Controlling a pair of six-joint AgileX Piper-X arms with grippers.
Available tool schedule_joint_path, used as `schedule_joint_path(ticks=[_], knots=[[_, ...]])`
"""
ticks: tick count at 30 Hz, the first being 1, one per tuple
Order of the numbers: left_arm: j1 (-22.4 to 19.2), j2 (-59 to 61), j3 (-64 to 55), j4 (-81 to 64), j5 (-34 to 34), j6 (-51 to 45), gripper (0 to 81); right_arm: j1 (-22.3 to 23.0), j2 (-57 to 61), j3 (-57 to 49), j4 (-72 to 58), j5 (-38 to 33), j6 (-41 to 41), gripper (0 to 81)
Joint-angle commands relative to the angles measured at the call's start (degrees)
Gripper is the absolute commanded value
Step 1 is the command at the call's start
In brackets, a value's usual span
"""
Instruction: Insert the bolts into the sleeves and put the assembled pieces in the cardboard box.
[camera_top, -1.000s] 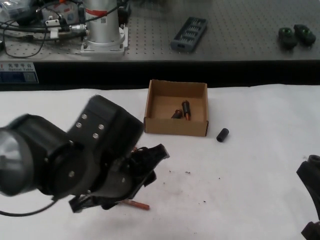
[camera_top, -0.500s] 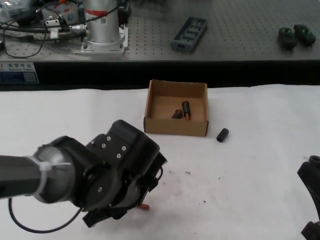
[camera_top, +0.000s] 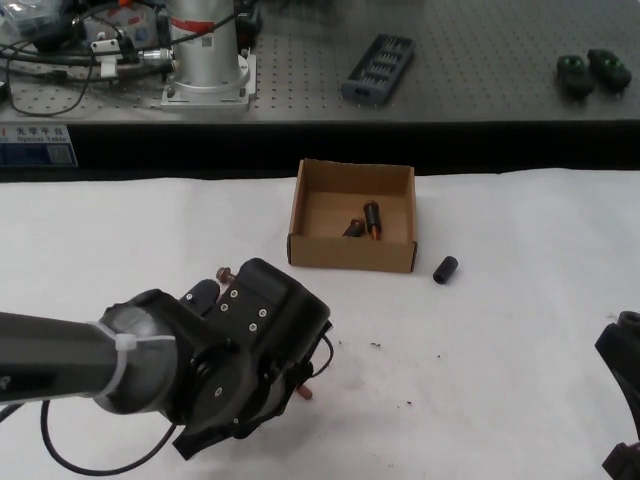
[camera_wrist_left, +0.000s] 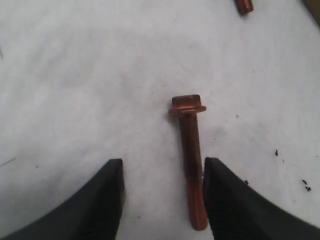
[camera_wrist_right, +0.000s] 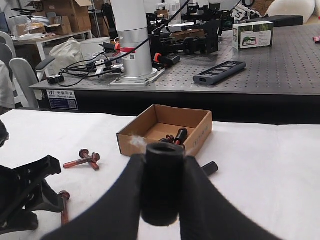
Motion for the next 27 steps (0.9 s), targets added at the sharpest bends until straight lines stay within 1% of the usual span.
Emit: schedule_joint_path(ticks=[1,6,11,14,16,18,20,23,27], knots=[[2.01,1.49,0.06,0.08,-0.73,0.36,36.5,0.18,-0.41,-0.69,-0.48,0.90,-0.05,7.3],[3.68,1.49,0.06,0.08,1.09,6.04,36.5,0.18,-0.41,-0.69,-0.48,0.90,-0.05,7.3],[4.88,1.49,0.06,0.08,4.41,8.89,36.4,0.18,-0.41,-0.69,-0.48,0.90,-0.05,7.3],[5.40,1.49,0.06,0.22,6.55,9.99,32.3,0.18,-0.41,-0.69,-0.48,0.90,-0.05,7.3],[5.68,1.49,0.06,0.36,6.77,10.41,29.3,0.18,-0.41,-0.69,-0.48,0.90,-0.05,7.3],[5.65,1.49,-0.40,0.36,6.90,11.32,29.5,0.18,-0.41,-0.69,-0.48,0.90,-0.05,7.3],[5.65,1.49,-1.20,0.78,6.90,14.80,29.8,0.18,-0.41,-0.69,-0.48,0.90,-0.05,7.3],[5.65,1.49,-3.80,4.85,6.90,19.49,29.8,0.18,-0.41,-0.69,-0.48,0.90,-0.05,7.3],[5.65,1.49,-8.10,11.35,6.74,21.69,29.8,0.18,-0.41,-0.69,-0.48,0.90,-0.05,7.3]])
